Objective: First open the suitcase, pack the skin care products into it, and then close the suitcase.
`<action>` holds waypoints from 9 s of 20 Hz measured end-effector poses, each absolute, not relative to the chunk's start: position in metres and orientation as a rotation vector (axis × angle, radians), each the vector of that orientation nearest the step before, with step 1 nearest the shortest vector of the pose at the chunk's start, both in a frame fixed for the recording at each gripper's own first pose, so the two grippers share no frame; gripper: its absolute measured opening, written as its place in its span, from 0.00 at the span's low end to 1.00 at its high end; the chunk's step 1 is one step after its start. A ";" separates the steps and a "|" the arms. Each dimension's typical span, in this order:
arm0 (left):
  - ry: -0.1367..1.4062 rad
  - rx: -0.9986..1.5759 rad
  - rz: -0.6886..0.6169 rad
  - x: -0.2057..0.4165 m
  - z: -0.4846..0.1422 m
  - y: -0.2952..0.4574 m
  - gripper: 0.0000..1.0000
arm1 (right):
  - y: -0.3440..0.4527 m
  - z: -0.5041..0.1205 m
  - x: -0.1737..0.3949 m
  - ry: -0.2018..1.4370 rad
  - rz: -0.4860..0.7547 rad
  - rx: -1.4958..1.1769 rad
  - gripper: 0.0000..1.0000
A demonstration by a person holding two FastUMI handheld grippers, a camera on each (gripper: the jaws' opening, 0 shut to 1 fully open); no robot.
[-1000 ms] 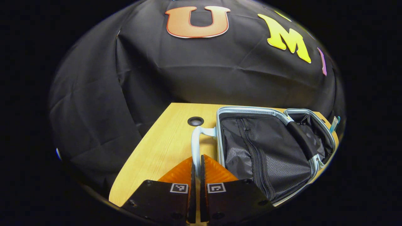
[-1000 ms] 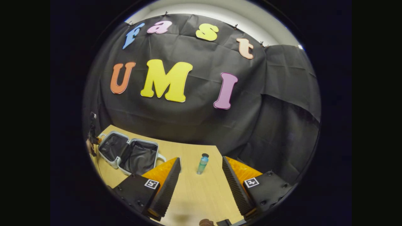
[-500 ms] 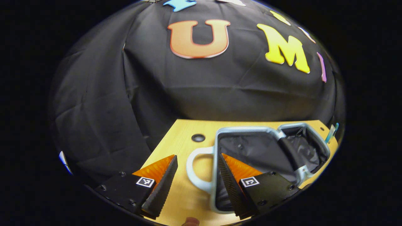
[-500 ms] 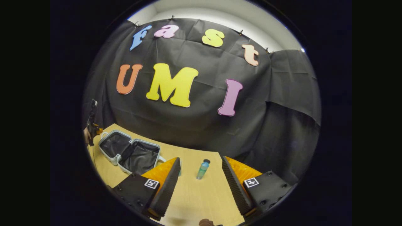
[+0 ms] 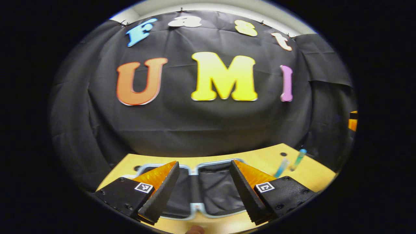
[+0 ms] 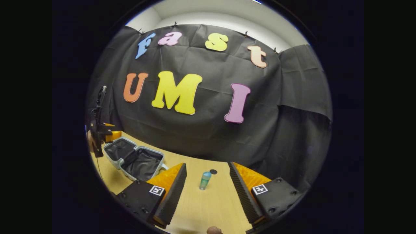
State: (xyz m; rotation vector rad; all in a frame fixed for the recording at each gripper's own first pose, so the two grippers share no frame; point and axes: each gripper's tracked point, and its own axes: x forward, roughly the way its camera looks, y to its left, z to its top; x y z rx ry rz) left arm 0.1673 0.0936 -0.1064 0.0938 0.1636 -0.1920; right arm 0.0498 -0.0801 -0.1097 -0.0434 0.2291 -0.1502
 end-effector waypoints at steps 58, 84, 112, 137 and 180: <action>0.518 0.016 -0.093 0.114 -0.212 0.055 0.40 | -0.092 -0.417 0.271 0.531 -0.072 0.132 0.41; 1.073 0.128 -0.029 0.190 -0.339 0.136 0.39 | -0.019 -0.225 0.102 0.471 -0.099 0.171 0.40; 0.487 -0.021 0.102 0.065 -0.214 0.311 0.99 | 0.228 -0.338 0.215 0.829 0.094 0.185 0.40; 0.426 -0.299 0.314 0.103 -0.233 0.455 0.99 | 0.222 -0.332 0.279 0.818 -0.006 0.217 0.42; 0.337 -0.554 0.072 0.213 -0.131 0.412 0.03 | 0.041 -0.069 0.143 0.333 -0.098 0.141 0.75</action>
